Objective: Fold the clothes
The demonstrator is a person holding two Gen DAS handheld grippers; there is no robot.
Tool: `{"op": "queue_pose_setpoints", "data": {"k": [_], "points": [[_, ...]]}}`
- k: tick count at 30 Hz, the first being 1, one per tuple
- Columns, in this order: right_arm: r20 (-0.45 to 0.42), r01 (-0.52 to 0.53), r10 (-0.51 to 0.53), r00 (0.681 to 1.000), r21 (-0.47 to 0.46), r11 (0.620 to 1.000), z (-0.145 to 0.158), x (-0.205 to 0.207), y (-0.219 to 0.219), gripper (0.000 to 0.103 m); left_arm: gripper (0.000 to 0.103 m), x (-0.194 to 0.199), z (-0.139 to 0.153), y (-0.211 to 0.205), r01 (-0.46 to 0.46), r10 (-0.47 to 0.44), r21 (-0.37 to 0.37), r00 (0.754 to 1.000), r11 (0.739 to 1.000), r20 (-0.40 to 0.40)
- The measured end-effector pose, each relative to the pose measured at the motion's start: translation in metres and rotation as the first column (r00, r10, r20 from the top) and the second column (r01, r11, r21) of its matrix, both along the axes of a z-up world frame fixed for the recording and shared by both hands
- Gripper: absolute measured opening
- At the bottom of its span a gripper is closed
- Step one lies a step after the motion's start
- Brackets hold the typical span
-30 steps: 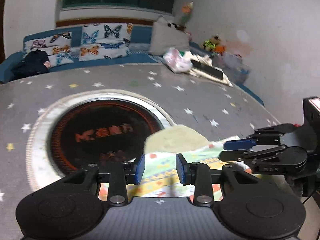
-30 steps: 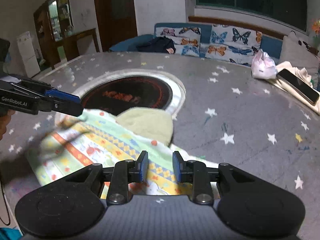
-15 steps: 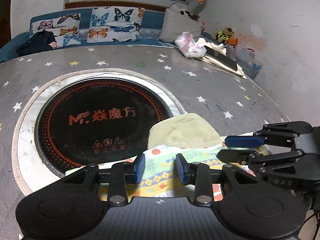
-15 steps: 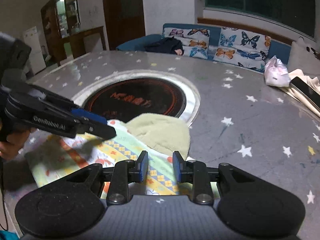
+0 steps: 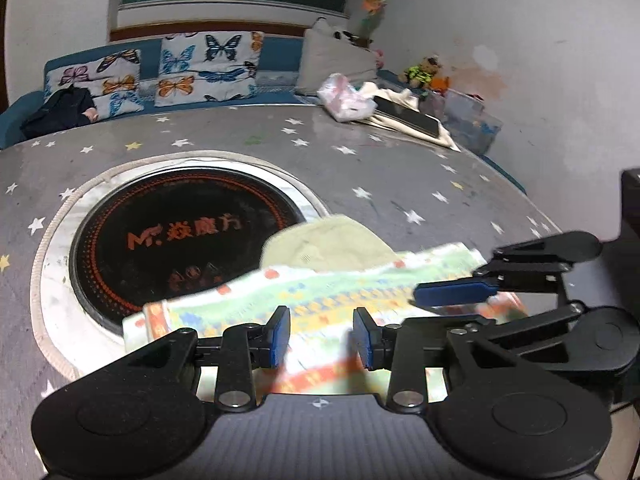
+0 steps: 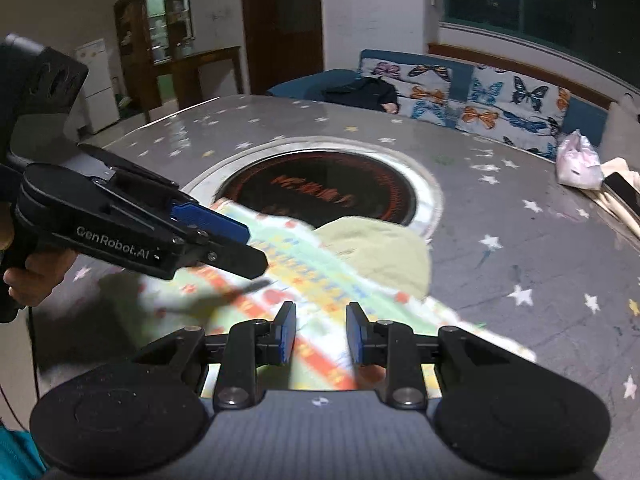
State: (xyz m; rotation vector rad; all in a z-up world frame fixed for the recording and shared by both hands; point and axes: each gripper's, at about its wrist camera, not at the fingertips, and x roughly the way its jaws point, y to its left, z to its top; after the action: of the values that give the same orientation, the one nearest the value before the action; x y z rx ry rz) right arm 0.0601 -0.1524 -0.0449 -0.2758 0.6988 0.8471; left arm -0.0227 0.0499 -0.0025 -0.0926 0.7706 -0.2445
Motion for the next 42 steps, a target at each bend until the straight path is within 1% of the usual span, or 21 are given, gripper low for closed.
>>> {"op": "queue_pose_setpoints", "data": {"k": [3,9,18,19,21,26,31,42], "points": [[0.013,-0.016,0.016,1.000,-0.007,1.000,0.001,-0.011,0.000,0.027,0.038,-0.014,0.000,-0.005,0.014,-0.014,0.020,1.000,1.000,0.009],[0.011,-0.035,0.035,0.999,0.004,0.999,0.002,-0.028,-0.001,0.027,0.038,-0.034,0.000,-0.010,0.018,-0.018,0.005,1.000,1.000,0.016],[0.010,-0.053,0.053,0.999,0.012,0.999,0.002,-0.050,-0.008,0.029,0.038,-0.049,-0.008,-0.011,0.005,-0.005,-0.005,1.000,1.000,0.002],[0.009,-0.051,0.051,0.999,0.012,0.999,0.002,-0.051,-0.009,0.032,0.038,-0.050,-0.008,-0.010,0.003,-0.003,-0.006,1.000,1.000,0.002],[0.006,-0.044,0.044,0.999,0.012,0.999,0.001,-0.053,-0.012,0.034,0.038,-0.052,-0.010,-0.009,-0.002,0.002,-0.008,1.000,1.000,-0.002],[-0.003,-0.026,0.026,1.000,0.014,1.000,-0.002,-0.056,-0.022,0.035,0.038,-0.056,-0.015,-0.003,-0.022,0.022,-0.010,1.000,1.000,-0.011],[-0.018,0.004,-0.004,1.000,0.016,1.000,-0.007,-0.056,-0.036,0.038,0.038,-0.061,-0.017,0.002,-0.041,0.041,-0.018,0.999,0.999,-0.014],[-0.050,0.079,-0.078,0.996,0.014,0.997,-0.017,-0.057,-0.067,0.039,0.041,-0.066,-0.020,0.008,-0.063,0.063,-0.033,0.998,0.997,-0.016]]}}
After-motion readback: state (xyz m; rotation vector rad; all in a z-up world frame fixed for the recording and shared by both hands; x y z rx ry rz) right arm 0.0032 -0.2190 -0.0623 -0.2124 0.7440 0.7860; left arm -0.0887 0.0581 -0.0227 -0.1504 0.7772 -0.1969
